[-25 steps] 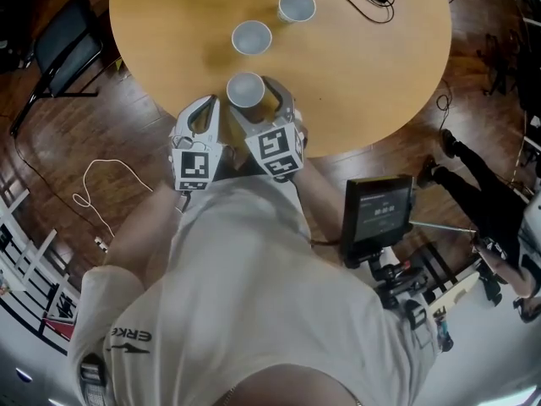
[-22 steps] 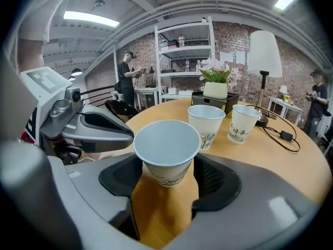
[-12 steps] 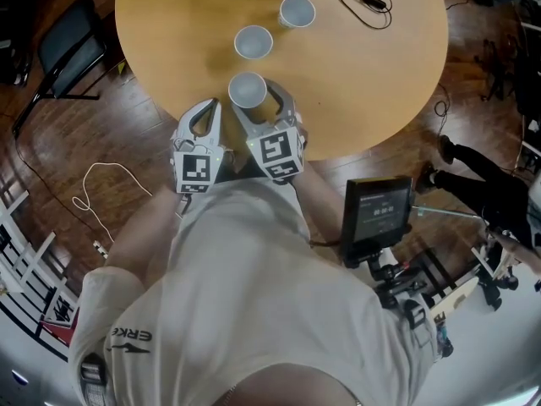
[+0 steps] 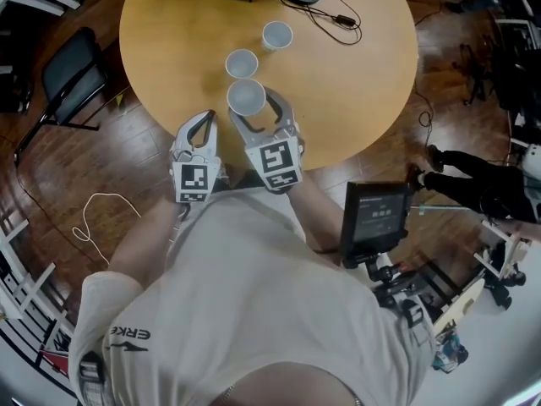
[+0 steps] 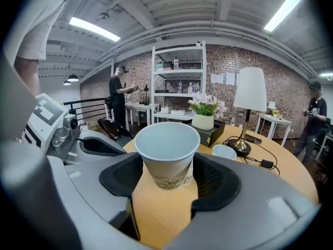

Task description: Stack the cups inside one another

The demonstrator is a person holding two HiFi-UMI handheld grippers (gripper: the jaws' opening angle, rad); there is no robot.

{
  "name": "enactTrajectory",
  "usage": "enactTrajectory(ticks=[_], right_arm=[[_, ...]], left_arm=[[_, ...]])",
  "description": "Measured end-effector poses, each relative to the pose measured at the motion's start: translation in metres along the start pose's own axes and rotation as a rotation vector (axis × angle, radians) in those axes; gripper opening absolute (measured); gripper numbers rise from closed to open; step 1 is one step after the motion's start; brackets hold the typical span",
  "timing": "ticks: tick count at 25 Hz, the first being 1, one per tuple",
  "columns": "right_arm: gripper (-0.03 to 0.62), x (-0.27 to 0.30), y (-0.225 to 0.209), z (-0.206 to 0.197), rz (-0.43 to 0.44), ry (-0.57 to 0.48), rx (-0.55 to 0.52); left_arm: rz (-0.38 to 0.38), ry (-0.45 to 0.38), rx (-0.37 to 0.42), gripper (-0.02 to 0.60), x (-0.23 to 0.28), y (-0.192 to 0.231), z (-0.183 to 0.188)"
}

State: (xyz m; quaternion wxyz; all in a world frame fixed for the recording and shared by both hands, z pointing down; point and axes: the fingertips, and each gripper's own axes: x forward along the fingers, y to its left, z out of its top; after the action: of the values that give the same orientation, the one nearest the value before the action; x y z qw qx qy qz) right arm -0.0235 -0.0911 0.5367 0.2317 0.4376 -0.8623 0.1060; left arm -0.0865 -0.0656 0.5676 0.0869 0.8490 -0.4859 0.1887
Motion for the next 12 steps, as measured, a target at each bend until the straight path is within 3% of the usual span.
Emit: enactTrajectory(ticks=[12], right_arm=[[0.314,-0.027,-0.056,0.088,-0.141,-0.166,-0.066]], left_arm=[[0.013,-0.117,0.011,0.002,-0.006,-0.001,0.056]])
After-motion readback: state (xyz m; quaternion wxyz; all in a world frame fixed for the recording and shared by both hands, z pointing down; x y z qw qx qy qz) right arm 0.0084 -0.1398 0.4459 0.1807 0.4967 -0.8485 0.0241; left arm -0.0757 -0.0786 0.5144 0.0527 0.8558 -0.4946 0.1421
